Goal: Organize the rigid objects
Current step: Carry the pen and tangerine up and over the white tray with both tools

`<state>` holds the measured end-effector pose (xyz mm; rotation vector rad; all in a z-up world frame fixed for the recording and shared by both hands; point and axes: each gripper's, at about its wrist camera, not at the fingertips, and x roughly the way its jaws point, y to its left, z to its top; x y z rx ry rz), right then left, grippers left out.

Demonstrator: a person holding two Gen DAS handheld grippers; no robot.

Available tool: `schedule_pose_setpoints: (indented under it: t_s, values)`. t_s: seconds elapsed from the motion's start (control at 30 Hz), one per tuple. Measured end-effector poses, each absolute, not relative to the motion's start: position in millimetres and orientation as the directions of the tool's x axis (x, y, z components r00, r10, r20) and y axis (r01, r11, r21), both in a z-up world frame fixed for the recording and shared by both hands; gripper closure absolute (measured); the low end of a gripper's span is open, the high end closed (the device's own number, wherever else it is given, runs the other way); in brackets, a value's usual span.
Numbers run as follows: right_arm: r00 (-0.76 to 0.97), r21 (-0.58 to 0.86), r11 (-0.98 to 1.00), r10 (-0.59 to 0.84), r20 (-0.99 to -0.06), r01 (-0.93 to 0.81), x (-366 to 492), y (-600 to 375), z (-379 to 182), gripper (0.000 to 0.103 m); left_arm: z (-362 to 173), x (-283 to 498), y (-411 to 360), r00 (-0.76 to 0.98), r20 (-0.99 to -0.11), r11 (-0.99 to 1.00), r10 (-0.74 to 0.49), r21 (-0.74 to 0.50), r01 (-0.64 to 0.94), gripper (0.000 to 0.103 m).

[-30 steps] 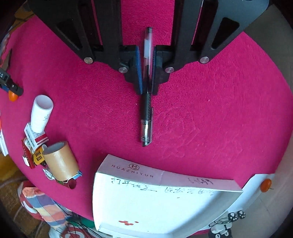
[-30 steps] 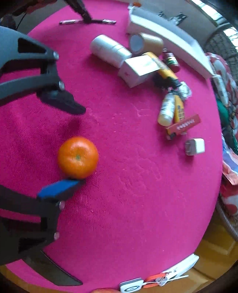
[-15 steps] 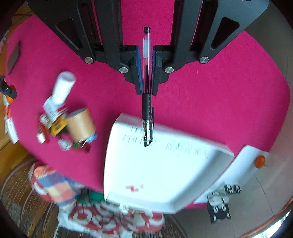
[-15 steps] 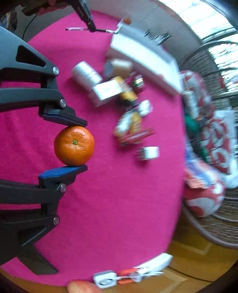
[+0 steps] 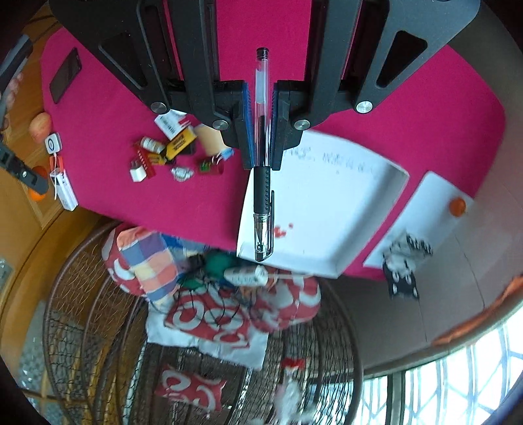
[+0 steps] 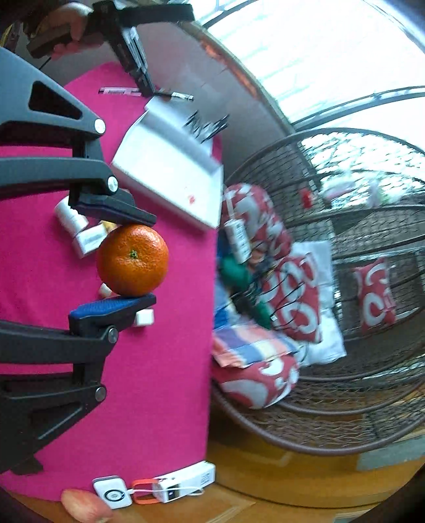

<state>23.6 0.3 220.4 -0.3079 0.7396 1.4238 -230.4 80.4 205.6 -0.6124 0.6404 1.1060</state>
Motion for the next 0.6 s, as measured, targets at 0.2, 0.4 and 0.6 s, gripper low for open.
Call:
schedule_pose_setpoints:
  t_s: [0.2, 0.4, 0.6]
  values:
    - [-0.04, 0.26, 0.115, 0.851, -0.523, -0.959, 17, -1, 259, 0.062, 241, -223, 84, 0.307, -0.669, 0.361, 0.677, -0.062, -0.93, 0.095]
    - [-0.023, 0.258, 0.11, 0.886, -0.463, -0.96, 0, 12, 289, 0.062, 264, -233, 113, 0.339, -0.634, 0.392, 0.695, -0.061, -0.918, 0.095]
    - [-0.007, 0.254, 0.107, 0.912, -0.41, -0.961, -25, 35, 313, 0.062, 289, -259, 142, 0.377, -0.591, 0.41, 0.713, -0.084, -0.908, 0.095]
